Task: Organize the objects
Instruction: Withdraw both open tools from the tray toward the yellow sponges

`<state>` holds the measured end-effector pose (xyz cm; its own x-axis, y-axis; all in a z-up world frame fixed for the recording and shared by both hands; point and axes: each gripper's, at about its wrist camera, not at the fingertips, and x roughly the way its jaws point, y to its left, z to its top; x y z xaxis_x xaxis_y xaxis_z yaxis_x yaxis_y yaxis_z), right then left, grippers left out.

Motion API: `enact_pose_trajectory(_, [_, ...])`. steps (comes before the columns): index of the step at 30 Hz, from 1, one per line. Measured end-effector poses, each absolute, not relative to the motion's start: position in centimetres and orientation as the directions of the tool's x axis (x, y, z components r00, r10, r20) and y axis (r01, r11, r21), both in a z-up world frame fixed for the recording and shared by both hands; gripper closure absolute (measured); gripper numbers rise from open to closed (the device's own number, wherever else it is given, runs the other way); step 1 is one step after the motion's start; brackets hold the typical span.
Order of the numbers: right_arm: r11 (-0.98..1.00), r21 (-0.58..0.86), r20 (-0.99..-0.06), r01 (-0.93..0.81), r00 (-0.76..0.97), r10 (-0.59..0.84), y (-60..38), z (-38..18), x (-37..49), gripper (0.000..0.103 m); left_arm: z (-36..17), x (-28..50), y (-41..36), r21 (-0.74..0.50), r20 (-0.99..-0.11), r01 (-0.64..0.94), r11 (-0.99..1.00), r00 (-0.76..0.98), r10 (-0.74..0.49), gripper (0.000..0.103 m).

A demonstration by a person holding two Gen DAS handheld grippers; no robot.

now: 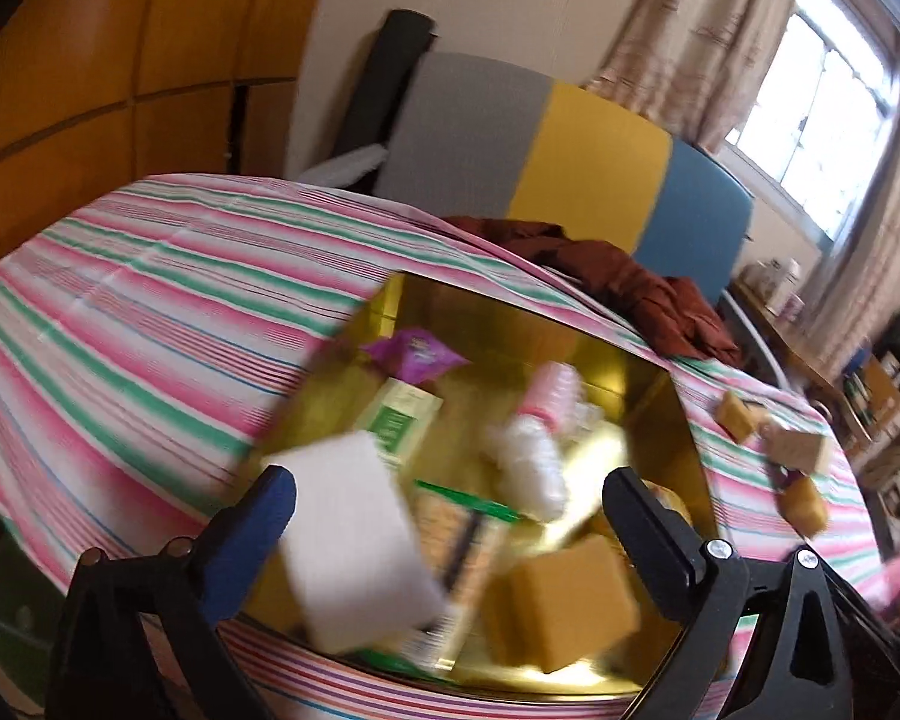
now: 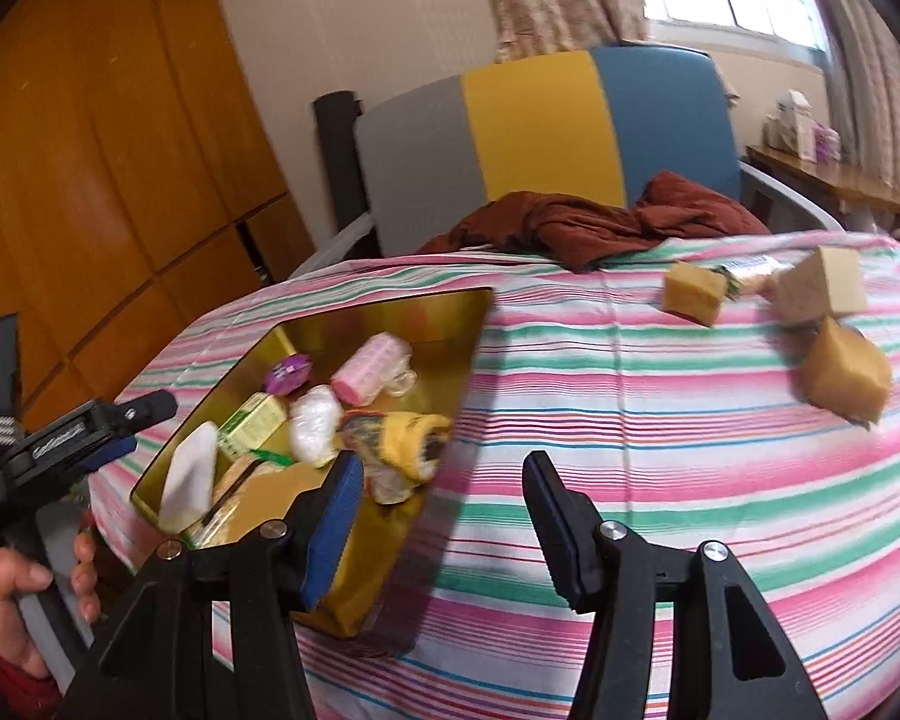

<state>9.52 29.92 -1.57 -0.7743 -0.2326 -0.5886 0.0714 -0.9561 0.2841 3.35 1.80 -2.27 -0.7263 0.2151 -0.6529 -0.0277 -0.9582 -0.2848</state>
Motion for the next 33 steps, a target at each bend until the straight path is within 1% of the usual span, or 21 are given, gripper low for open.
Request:
enact_pose_trajectory(6, [-0.952, 0.306, -0.605, -0.011, -0.774, -0.186, 32.9, -2.5, 9.4, 0.047, -1.5, 4.0, 6.5, -0.290, -0.629, -0.175, -0.941, -0.706, 0.325, 0.000])
enact_pose_trajectory(11, [-0.951, 0.301, -0.628, -0.076, -0.766, -0.138, 35.1, -3.8, 9.4, 0.047, -1.6, 4.4, 9.9, -0.334, -0.636, -0.256, -0.907, -0.649, 0.418, 0.000])
enact_pose_trajectory(17, [-0.911, 0.340, -0.660, -0.232, -0.749, -0.056, 39.1, -5.4, 9.6, 0.047, -1.1, 5.1, 13.4, -0.337, -0.636, -0.313, -0.888, -0.620, 0.460, 0.000])
enact_pose_trajectory(20, [-0.899, 0.310, -0.670, -0.309, -0.742, 0.024, 41.2, -5.5, 9.6, 0.047, -0.9, 5.2, 15.2, -0.332, -0.644, -0.348, -0.877, -0.595, 0.480, 0.000])
enact_pose_trajectory(21, [-0.889, 0.298, -0.675, -0.347, -0.735, 0.061, 42.3, -5.5, 9.5, 0.046, -0.9, 5.3, 15.8, -0.327, -0.648, -0.358, -0.874, -0.589, 0.483, 0.000])
enact_pose_trajectory(23, [-0.868, 0.298, -0.674, -0.397, -0.731, 0.103, 44.2, -5.4, 9.5, 0.039, -0.8, 5.5, 16.9, -0.311, -0.655, -0.382, -0.870, -0.578, 0.488, 0.000])
enact_pose_trajectory(25, [-0.852, 0.294, -0.675, -0.433, -0.726, 0.135, 46.1, -5.3, 9.1, 0.021, -0.8, 5.7, 17.8, -0.300, -0.662, -0.397, -0.867, -0.568, 0.489, 0.000])
enact_pose_trajectory(26, [-0.849, 0.288, -0.674, -0.444, -0.723, 0.150, 46.9, -5.2, 8.8, 0.019, -0.9, 5.8, 18.2, -0.298, -0.668, -0.405, -0.864, -0.558, 0.492, 0.000])
enact_pose_trajectory(30, [-0.843, 0.237, -0.661, -0.483, -0.716, 0.225, 49.8, -4.8, 7.5, 0.019, -1.4, 6.2, 19.2, -0.295, -0.686, -0.420, -0.858, -0.532, 0.497, 0.000])
enact_pose_trajectory(33, [-0.839, 0.198, -0.674, -0.507, -0.692, 0.259, 51.6, -4.9, 5.4, 0.019, -1.7, 6.2, 19.8, -0.288, -0.703, -0.424, -0.859, -0.516, 0.490, 0.000])
